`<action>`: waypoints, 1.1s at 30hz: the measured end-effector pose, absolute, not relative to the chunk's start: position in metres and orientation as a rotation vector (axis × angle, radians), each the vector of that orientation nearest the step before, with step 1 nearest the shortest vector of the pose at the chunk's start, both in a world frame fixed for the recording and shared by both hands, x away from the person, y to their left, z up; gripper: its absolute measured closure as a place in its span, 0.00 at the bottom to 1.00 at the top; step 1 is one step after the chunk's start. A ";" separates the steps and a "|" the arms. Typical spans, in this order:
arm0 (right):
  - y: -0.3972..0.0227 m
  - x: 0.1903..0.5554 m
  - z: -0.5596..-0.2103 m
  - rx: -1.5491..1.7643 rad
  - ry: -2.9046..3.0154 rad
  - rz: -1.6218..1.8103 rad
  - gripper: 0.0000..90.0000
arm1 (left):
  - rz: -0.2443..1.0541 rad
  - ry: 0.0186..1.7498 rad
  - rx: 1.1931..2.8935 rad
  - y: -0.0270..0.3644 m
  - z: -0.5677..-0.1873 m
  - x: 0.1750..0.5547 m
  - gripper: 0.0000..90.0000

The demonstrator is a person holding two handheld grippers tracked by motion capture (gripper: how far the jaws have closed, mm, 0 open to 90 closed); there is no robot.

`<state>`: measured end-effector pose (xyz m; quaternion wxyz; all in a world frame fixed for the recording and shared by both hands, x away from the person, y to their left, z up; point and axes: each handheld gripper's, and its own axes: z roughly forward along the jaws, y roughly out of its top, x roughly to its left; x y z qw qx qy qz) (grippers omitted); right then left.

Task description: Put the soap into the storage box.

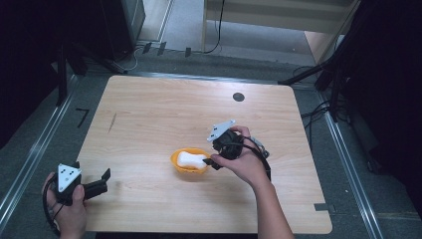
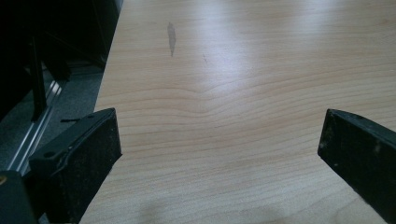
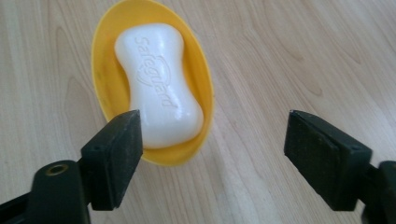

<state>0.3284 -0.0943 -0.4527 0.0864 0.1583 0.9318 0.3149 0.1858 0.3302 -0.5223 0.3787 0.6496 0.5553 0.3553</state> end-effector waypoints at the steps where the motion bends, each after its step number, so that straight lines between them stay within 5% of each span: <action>1: -0.096 0.328 -0.453 0.486 2.769 0.939 0.21 | 0.908 1.418 1.660 0.330 -0.522 0.186 0.00; 33: -0.167 0.307 -0.485 0.784 2.635 0.993 0.06 | 0.908 1.419 1.666 0.330 -0.522 0.186 0.00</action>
